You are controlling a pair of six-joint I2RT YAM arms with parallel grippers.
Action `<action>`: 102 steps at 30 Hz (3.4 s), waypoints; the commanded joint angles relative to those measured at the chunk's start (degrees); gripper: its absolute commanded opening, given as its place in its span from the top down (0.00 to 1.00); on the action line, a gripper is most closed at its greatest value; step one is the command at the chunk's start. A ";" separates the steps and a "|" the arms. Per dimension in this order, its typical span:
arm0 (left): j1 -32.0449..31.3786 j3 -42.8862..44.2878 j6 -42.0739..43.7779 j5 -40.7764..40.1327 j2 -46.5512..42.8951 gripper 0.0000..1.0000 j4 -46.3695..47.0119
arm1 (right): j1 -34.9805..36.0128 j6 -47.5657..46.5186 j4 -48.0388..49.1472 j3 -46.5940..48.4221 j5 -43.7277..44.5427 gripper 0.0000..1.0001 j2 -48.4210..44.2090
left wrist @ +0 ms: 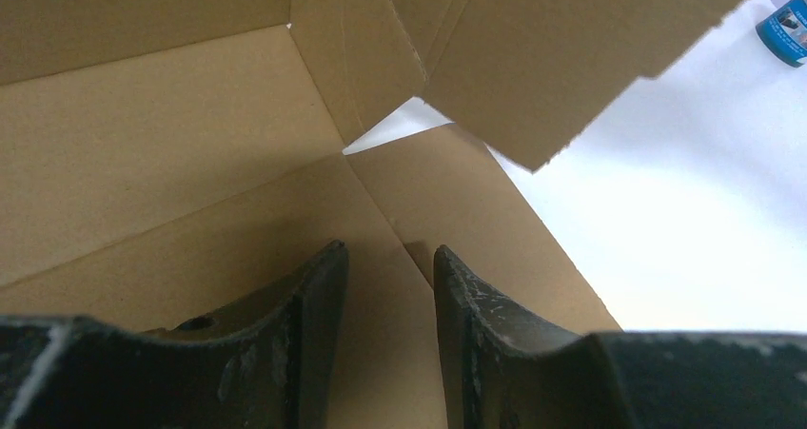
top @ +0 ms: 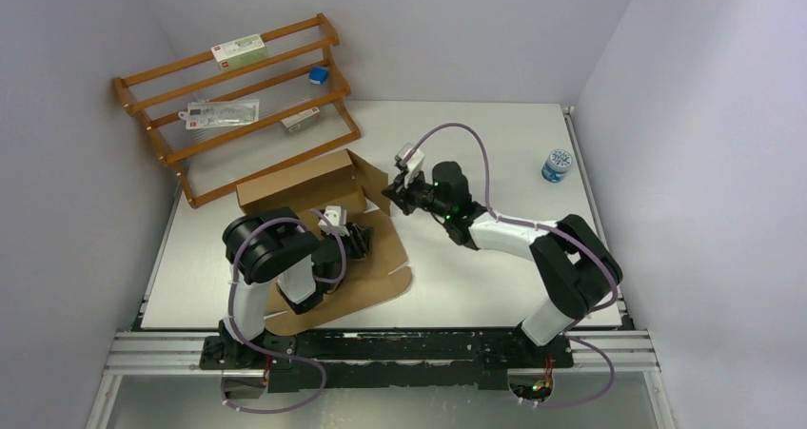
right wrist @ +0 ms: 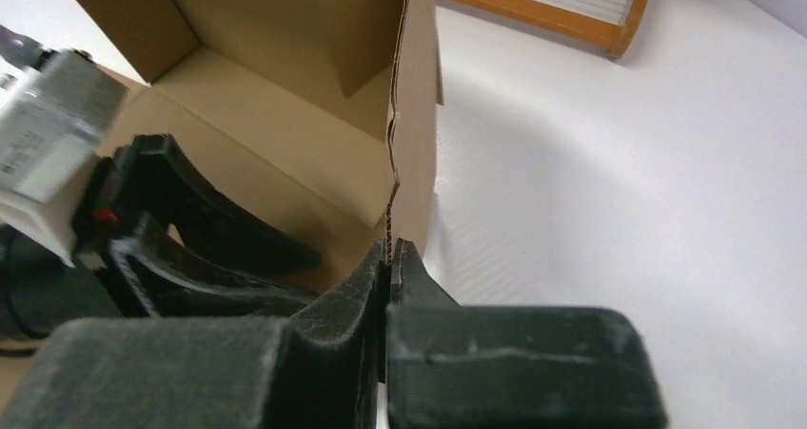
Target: Fold the paper box
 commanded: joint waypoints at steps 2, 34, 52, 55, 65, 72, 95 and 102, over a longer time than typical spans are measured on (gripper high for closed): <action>0.44 -1.78 -0.87 0.65 4.30 0.54 15.73 | 8.19 3.75 -4.52 -0.25 15.01 1.00 -3.74; -0.30 -3.48 4.35 -0.22 -0.38 0.37 16.85 | 29.25 34.22 -24.40 13.62 60.53 0.95 7.66; -3.29 -0.48 11.40 -7.12 -4.93 0.55 16.85 | 30.74 40.82 -31.35 18.16 64.76 0.93 9.75; -3.76 -0.20 12.97 -8.59 -5.27 0.56 16.85 | 30.71 41.37 -31.90 19.03 64.60 0.92 9.91; -4.28 0.88 15.05 -9.56 -4.15 0.74 16.85 | 30.71 42.68 -33.19 20.51 63.18 0.89 10.25; -4.39 0.53 14.12 -10.21 -3.15 0.90 16.90 | 30.67 38.48 -31.12 20.60 61.69 0.75 7.79; -3.90 -0.25 9.13 -8.99 -1.07 0.95 16.88 | 9.28 10.03 -9.85 3.10 11.38 0.14 -13.53; -2.61 -0.91 7.17 -6.20 -1.63 0.95 16.85 | 1.99 -0.12 1.12 0.82 -5.09 0.12 -5.25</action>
